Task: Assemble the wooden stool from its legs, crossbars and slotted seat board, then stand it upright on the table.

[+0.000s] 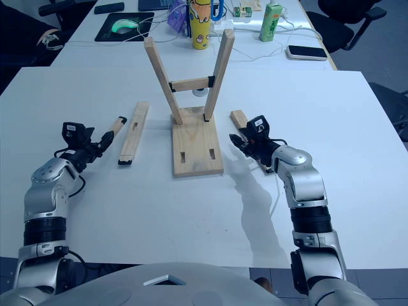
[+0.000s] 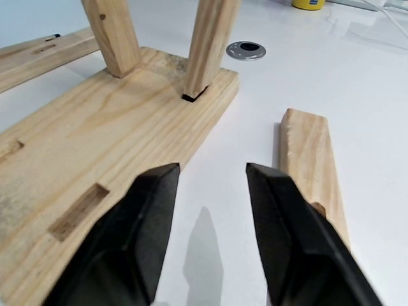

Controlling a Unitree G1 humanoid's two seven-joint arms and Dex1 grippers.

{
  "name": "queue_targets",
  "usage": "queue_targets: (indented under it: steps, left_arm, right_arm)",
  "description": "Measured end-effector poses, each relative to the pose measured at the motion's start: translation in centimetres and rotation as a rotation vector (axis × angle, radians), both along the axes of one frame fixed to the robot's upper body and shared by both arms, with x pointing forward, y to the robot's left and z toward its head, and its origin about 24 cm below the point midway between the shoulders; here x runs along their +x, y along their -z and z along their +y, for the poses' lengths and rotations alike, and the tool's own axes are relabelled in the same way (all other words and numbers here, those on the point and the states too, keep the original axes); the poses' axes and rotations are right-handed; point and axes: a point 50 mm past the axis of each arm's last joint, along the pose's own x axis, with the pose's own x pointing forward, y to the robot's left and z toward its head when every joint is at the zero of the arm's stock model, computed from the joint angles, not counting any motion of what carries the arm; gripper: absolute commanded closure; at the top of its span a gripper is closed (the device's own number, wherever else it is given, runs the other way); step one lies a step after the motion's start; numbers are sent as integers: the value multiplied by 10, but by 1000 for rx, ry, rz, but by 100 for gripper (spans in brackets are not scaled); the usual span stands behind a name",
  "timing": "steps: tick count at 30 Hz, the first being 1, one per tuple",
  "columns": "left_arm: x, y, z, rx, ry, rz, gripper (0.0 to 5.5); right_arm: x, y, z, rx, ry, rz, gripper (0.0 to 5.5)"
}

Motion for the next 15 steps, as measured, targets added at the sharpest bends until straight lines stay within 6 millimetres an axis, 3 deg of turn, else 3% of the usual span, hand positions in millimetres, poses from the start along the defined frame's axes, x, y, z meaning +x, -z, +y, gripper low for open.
queue_targets:
  steps: [15]
  left_arm:
    - [11, 29, 20, 33, -18, 171, 224]
  right_arm:
    - [5, 0, 13, 30, -36, 15, 358]
